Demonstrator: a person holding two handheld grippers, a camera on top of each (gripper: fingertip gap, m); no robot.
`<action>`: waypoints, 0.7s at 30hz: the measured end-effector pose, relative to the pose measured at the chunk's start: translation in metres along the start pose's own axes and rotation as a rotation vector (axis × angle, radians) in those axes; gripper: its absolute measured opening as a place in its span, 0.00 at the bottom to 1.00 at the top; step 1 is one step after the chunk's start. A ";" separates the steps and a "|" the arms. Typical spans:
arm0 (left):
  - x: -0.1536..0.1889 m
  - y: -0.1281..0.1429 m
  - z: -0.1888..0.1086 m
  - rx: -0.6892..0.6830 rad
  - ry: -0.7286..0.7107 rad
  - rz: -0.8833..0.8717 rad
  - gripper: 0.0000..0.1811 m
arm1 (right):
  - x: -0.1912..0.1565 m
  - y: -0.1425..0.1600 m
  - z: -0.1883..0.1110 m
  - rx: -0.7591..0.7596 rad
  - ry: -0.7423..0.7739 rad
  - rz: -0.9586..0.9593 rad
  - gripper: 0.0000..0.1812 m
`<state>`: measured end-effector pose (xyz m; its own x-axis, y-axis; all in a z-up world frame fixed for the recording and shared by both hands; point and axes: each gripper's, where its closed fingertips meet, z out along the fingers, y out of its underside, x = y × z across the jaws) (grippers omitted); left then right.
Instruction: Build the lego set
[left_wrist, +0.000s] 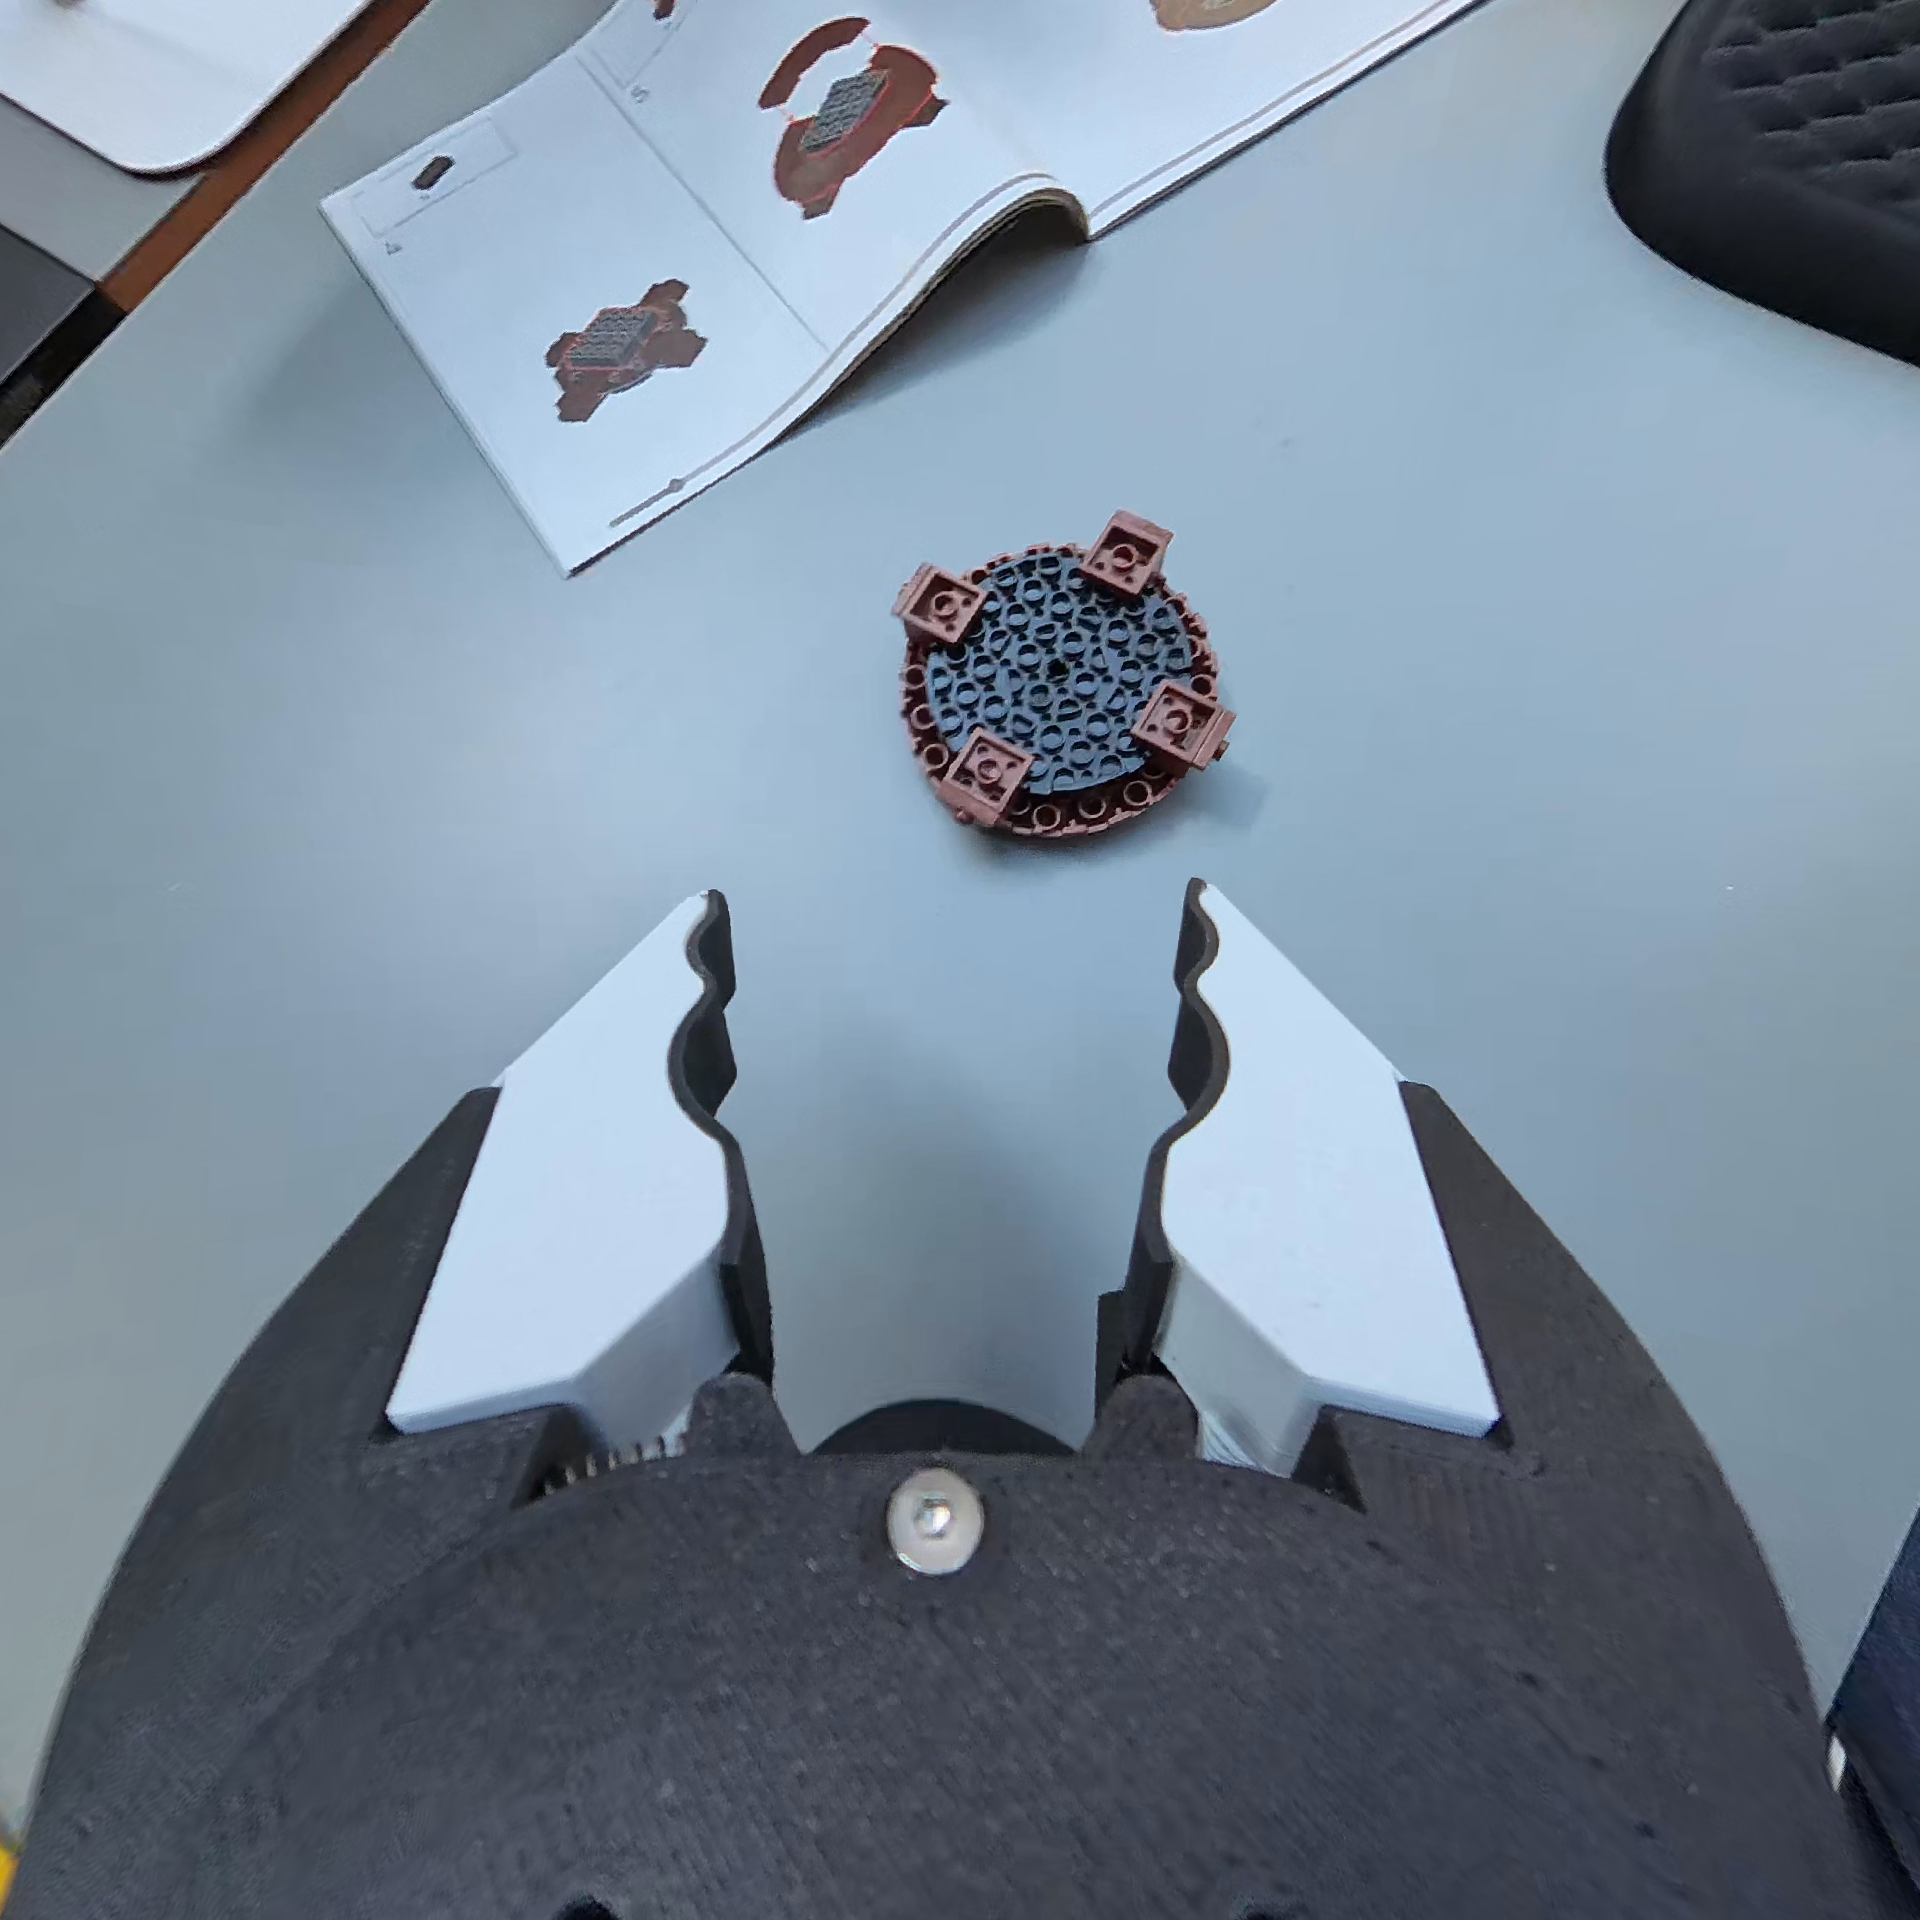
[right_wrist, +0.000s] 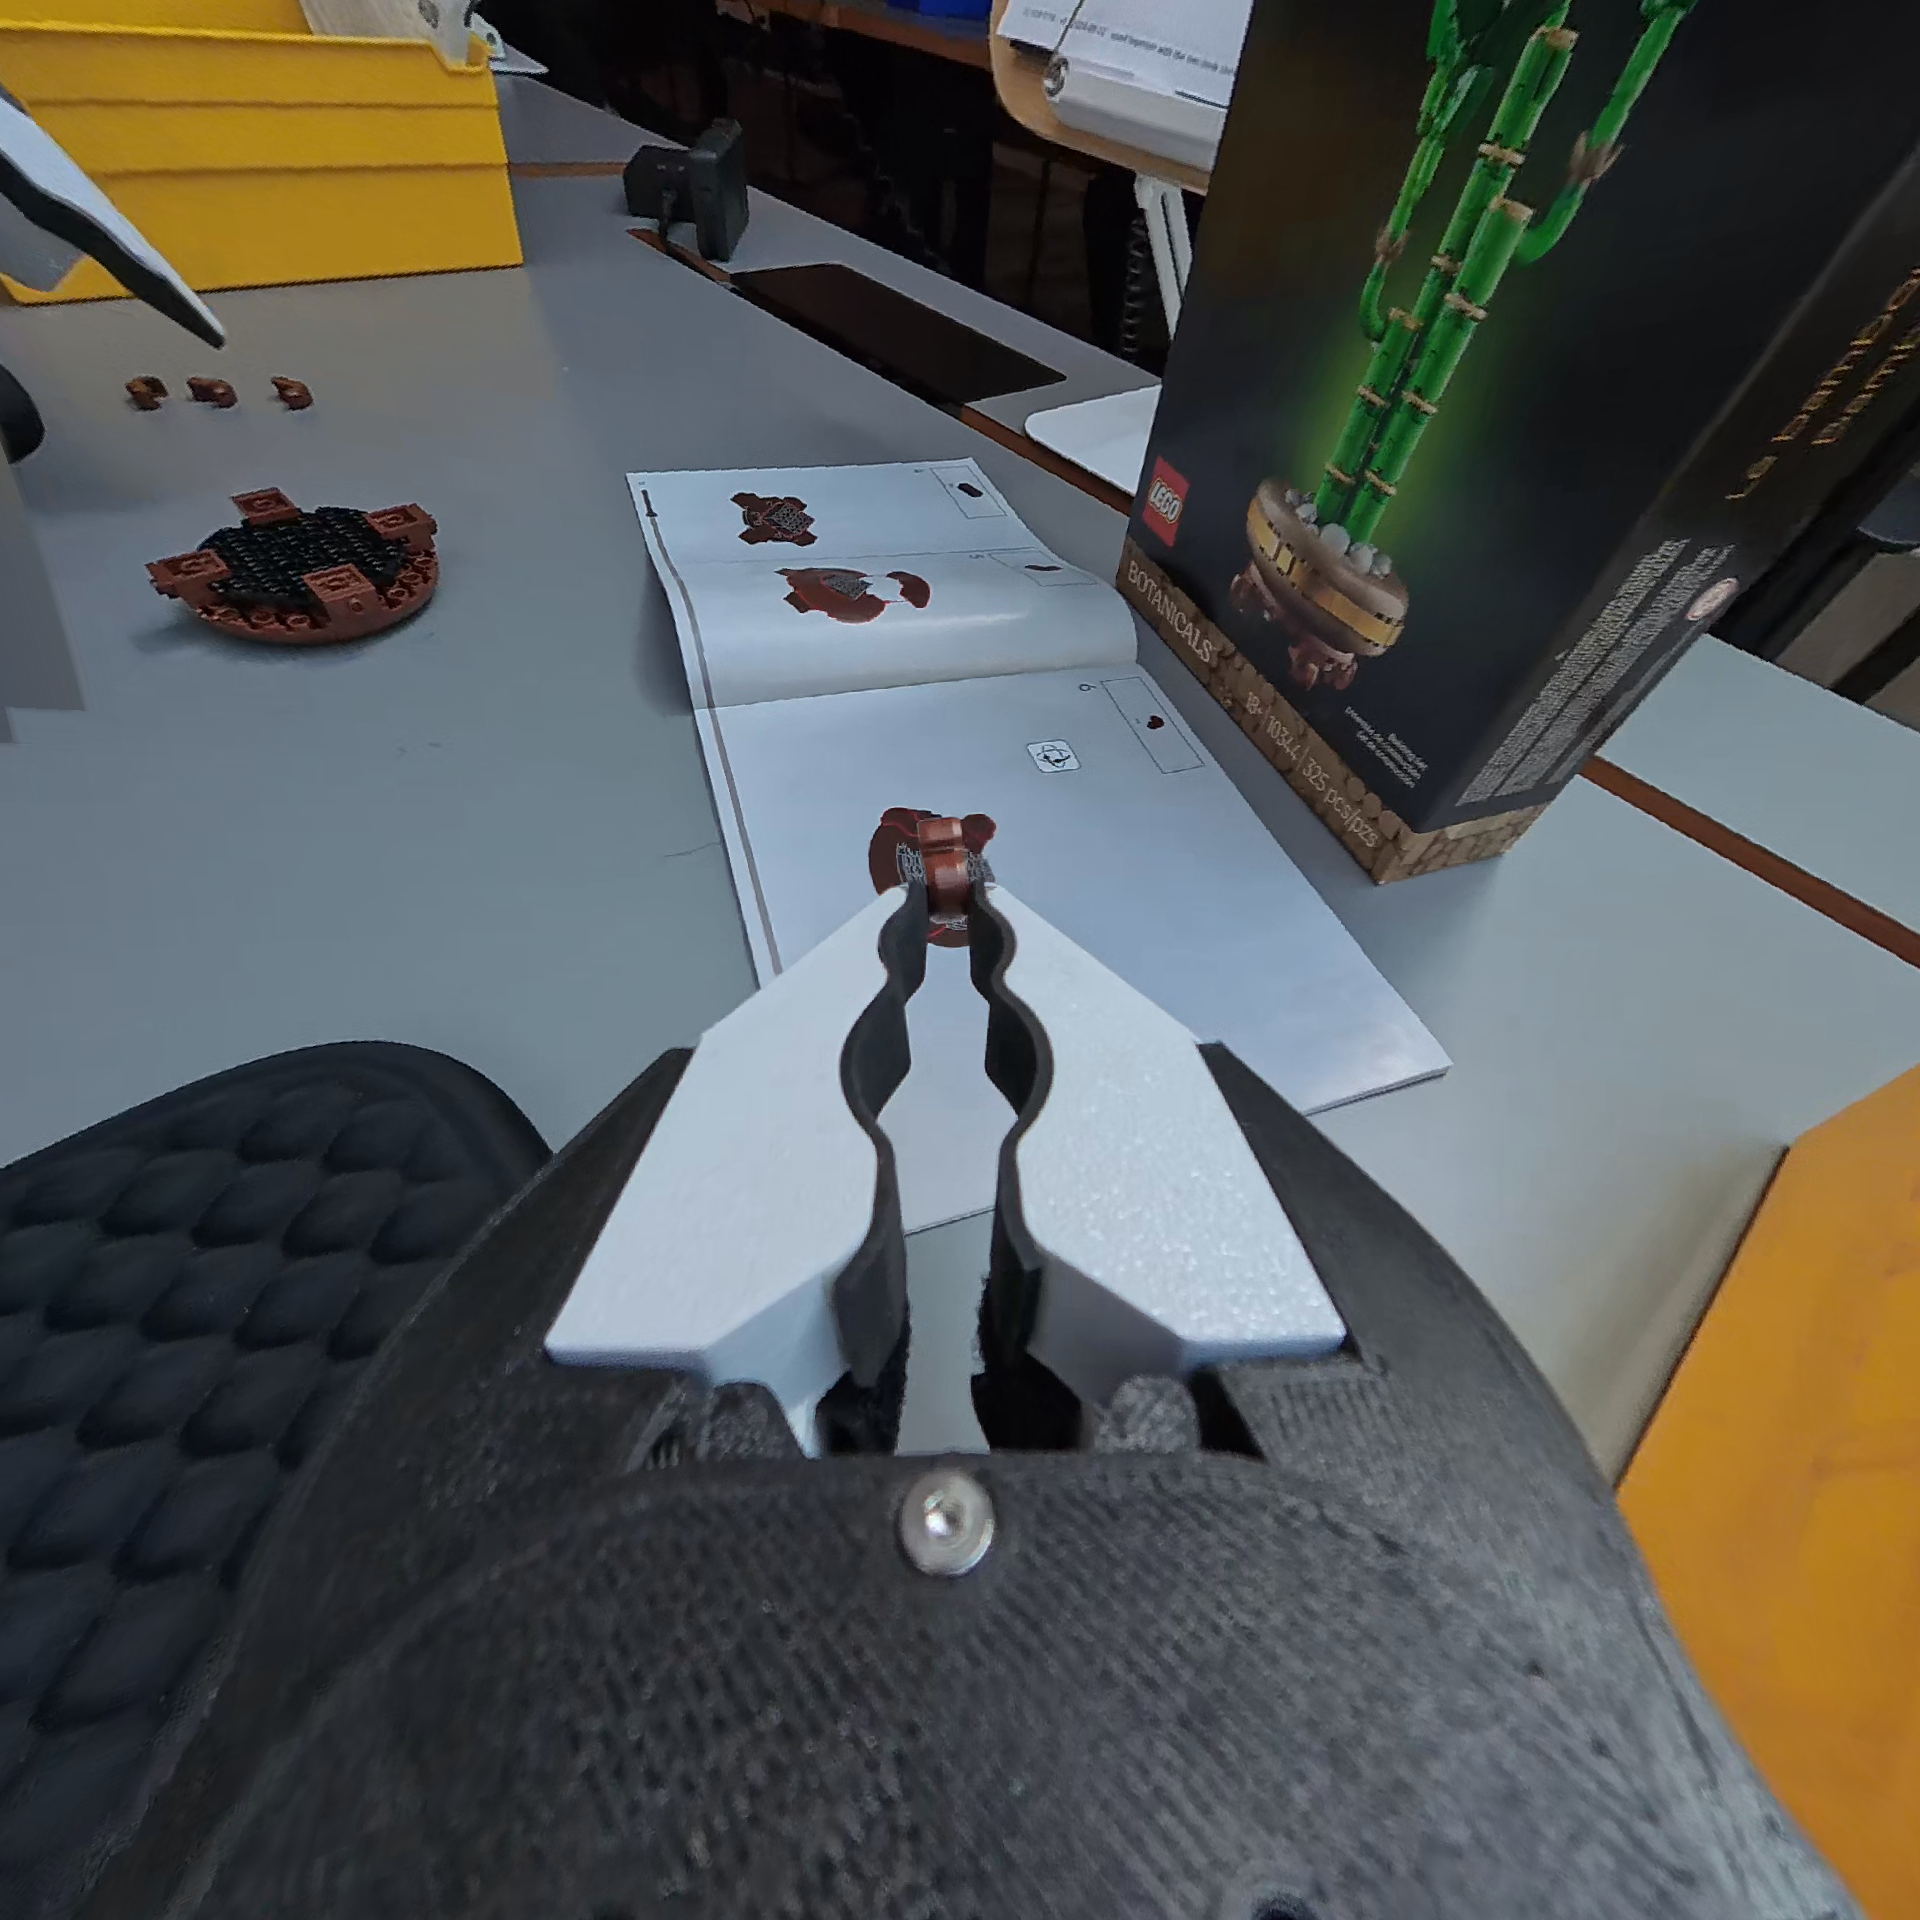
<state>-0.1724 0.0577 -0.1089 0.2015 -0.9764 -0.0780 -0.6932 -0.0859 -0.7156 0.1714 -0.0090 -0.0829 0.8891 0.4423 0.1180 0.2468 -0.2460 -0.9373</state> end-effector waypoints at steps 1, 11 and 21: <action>0.005 -0.003 0.007 0.011 0.024 0.010 0.48 | -0.006 0.002 0.003 -0.005 -0.026 -0.018 0.04; 0.006 -0.028 0.015 0.100 0.125 0.053 0.52 | -0.103 -0.033 0.055 -0.091 -0.306 -0.058 0.04; 0.021 -0.047 0.029 0.120 0.197 0.066 0.36 | -0.192 -0.045 0.141 -0.244 -0.702 -0.304 0.04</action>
<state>-0.1151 0.0469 -0.0970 0.0109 -0.9999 0.0014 -0.6112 -0.0078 -0.7914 -0.0652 0.0385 -0.1095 0.3389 0.9396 0.0467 0.5889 -0.1732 -0.7894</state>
